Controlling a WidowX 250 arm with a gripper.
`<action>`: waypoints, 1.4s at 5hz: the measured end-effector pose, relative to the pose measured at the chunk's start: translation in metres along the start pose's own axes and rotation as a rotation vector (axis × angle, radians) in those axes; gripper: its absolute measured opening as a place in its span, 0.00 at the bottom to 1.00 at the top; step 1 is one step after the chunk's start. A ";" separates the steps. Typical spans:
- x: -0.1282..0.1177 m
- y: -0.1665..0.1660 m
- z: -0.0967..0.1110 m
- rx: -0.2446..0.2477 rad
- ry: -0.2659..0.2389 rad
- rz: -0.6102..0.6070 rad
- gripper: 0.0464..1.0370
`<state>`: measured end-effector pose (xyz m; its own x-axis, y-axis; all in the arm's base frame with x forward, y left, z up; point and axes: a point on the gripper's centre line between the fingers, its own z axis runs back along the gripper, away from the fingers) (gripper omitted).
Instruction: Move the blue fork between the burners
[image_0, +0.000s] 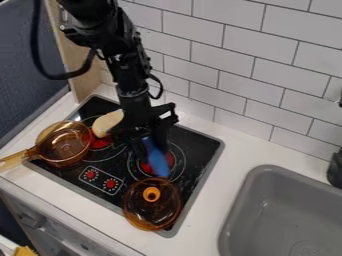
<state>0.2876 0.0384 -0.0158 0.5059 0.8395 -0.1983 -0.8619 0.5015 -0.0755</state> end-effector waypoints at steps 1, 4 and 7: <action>0.009 -0.004 -0.009 0.003 0.024 0.009 0.37; 0.044 -0.006 -0.010 -0.030 0.028 0.083 0.37; 0.078 0.009 -0.004 -0.050 -0.019 0.191 0.37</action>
<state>0.3192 0.1072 -0.0359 0.3335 0.9224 -0.1949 -0.9426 0.3225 -0.0866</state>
